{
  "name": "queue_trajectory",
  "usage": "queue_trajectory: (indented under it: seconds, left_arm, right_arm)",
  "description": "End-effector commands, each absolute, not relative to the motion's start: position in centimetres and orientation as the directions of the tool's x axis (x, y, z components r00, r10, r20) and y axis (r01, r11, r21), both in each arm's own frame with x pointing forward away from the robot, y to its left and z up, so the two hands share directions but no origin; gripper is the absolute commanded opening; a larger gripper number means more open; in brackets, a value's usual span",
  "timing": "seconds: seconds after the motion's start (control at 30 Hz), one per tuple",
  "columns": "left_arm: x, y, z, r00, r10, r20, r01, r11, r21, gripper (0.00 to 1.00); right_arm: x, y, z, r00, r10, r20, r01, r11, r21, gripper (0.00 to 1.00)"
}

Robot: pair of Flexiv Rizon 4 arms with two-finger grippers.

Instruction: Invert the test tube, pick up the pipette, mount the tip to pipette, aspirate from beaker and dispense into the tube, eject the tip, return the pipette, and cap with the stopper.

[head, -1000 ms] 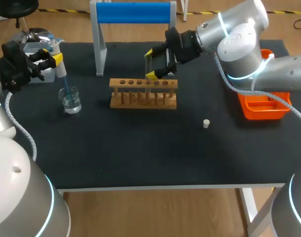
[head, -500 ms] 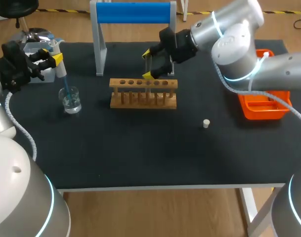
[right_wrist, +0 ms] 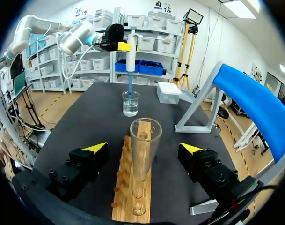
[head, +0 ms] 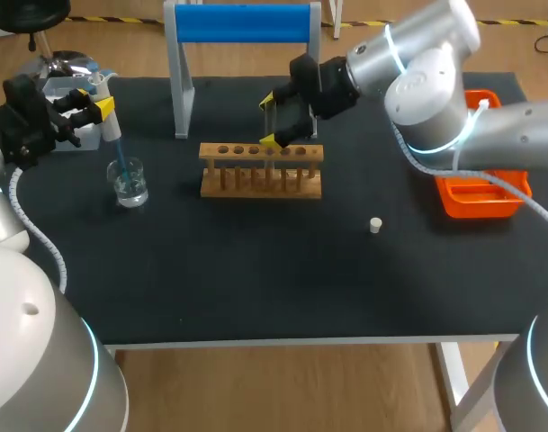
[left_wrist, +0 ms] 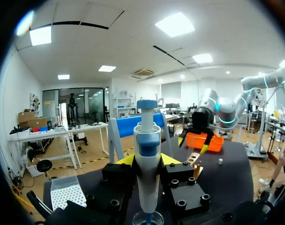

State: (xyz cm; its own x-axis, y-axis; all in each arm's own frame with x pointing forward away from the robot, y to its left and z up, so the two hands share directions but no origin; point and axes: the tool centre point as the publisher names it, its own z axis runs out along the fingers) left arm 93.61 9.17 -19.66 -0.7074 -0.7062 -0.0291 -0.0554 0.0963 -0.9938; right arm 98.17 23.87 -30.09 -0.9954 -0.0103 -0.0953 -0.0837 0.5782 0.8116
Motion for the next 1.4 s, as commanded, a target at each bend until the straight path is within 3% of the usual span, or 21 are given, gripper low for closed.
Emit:
queue_trajectory:
  seconds: [0.03,0.63,1.4]
  left_arm:
    - [93.6,9.1,-19.6,-0.705,-0.708,-0.029,-0.057,0.097,-0.994,0.00]
    - [93.6,9.1,-19.6,-0.705,-0.708,-0.029,-0.057,0.097,-0.994,0.00]
    - [91.5,7.3,-14.4,-0.693,-0.707,-0.141,0.021,0.175,-0.984,0.00]
  right_arm:
    - [98.0,23.8,-30.0,-0.995,-0.009,-0.096,-0.083,0.580,0.810,1.00]
    - [98.0,23.8,-30.0,-0.995,-0.009,-0.096,-0.083,0.580,0.810,1.00]
    - [98.0,23.8,-30.0,-0.995,-0.009,-0.096,-0.083,0.580,0.810,1.00]
